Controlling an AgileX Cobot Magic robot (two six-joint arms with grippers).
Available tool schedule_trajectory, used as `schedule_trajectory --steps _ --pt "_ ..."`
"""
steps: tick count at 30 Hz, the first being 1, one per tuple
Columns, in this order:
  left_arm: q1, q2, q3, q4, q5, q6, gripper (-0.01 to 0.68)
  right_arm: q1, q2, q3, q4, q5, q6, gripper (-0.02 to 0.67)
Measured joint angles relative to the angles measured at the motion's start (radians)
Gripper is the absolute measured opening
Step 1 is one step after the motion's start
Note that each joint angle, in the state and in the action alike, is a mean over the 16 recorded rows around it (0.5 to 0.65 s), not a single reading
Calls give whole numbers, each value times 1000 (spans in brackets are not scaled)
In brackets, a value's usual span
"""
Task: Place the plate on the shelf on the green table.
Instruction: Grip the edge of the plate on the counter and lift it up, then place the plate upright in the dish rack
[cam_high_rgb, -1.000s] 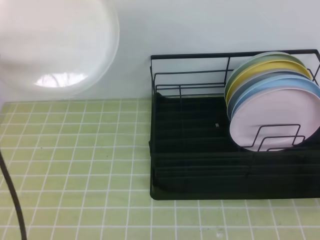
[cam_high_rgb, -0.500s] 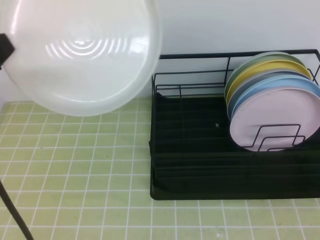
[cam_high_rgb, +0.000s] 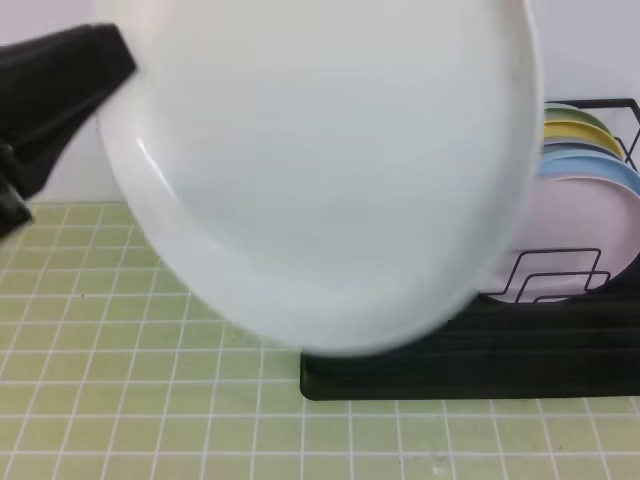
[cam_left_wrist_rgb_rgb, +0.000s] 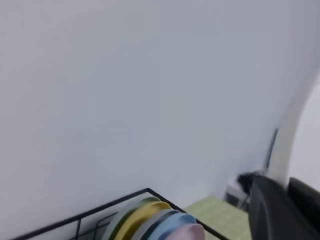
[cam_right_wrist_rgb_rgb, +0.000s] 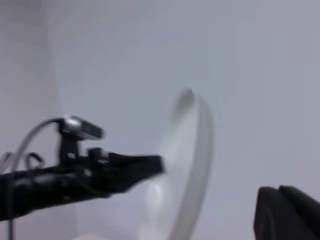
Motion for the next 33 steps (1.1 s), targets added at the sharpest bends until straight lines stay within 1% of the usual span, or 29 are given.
schedule_trajectory --steps 4,9,13,17,22,27,33 --pt "-1 0 0 -20 59 68 0 0 0 -54 -24 38 32 106" --pt "-23 2 0 -20 88 148 0 0 7 -88 -77 78 115 231" --pt "-68 4 0 -20 62 196 0 0 20 -97 -129 95 184 328" --pt "-136 6 0 -20 4 251 0 0 41 -98 -178 105 246 396" --pt "-246 13 0 -22 -93 324 0 0 76 -100 -213 115 277 427" --pt "-348 29 0 -23 -190 371 0 0 108 -101 -234 117 281 430" --pt "-445 70 -21 -25 -256 405 0 0 142 -102 -254 133 296 430"
